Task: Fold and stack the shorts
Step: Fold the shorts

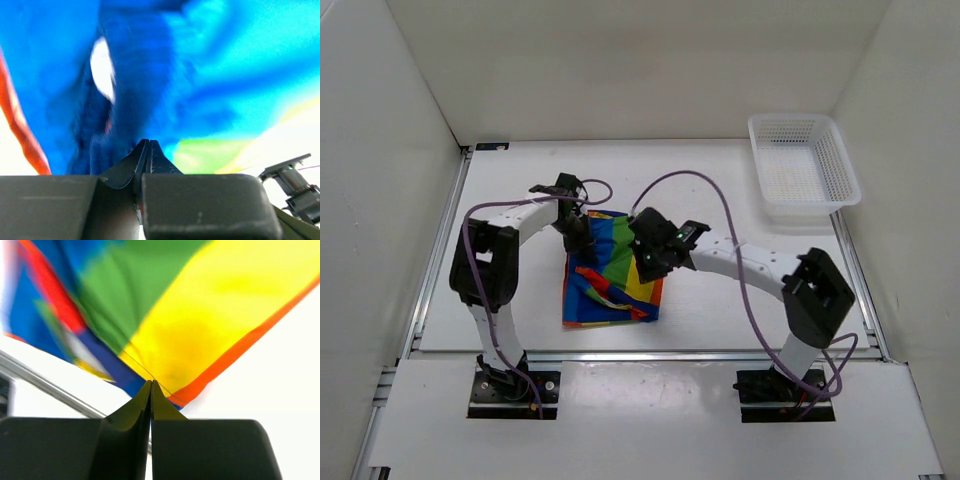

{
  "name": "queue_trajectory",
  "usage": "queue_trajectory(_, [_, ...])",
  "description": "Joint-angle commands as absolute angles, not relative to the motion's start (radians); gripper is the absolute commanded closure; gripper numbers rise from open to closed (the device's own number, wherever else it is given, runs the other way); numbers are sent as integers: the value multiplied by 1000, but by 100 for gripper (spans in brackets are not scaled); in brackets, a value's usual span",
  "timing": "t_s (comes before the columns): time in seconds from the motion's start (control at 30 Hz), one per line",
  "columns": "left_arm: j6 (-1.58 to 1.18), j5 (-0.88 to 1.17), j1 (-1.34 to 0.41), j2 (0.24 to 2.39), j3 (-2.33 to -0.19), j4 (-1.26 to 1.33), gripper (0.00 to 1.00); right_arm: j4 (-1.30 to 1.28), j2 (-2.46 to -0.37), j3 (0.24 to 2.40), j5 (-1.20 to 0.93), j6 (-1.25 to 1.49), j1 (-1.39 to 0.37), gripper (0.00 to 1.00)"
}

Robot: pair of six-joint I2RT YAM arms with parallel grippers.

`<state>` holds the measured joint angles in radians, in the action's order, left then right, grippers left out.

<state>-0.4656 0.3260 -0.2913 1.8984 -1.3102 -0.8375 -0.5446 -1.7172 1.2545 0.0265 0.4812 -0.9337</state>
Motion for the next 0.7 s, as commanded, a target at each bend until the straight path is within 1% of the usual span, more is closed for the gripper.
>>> queue_trajectory(0.0, [-476,359,-285,1737,-1327,-845,88,-574,-1624,1359,130,468,-887,100])
queue_trajectory(0.07, [-485,348,-285,1727,-1379,-879,88,-574,-1641,1384,108,456,-841,100])
queue_trajectory(0.13, [-485,339,-285,1739,-1445,-890,88,-574,-1704,1428,95,422,-803,100])
queue_trajectory(0.17, [-485,300,-285,1752,-1468,-890,88,-574,-1732,1448,81,410,-787,100])
queue_trajectory(0.23, [-495,275,-285,1817,-1537,-890,88,-590,-1851,1547,-23,342,-726,100])
queue_trajectory(0.3, [-495,275,-285,1882,-1583,-890,88,-623,-1983,1659,-66,330,-686,100])
queue_trajectory(0.37, [-495,261,-285,1974,-1641,-890,88,-623,-2072,1699,-86,321,-658,100])
queue_trajectory(0.47, [-486,252,-276,2057,-1678,-890,89,-623,-2150,1752,-98,321,-644,100])
queue_trajectory(0.57, [-477,252,-267,2111,-1687,-890,89,-623,-2189,1763,-55,321,-644,100])
queue_trajectory(0.67, [-468,273,-267,2120,-1697,-900,89,-701,-2162,1833,-46,321,-644,100])
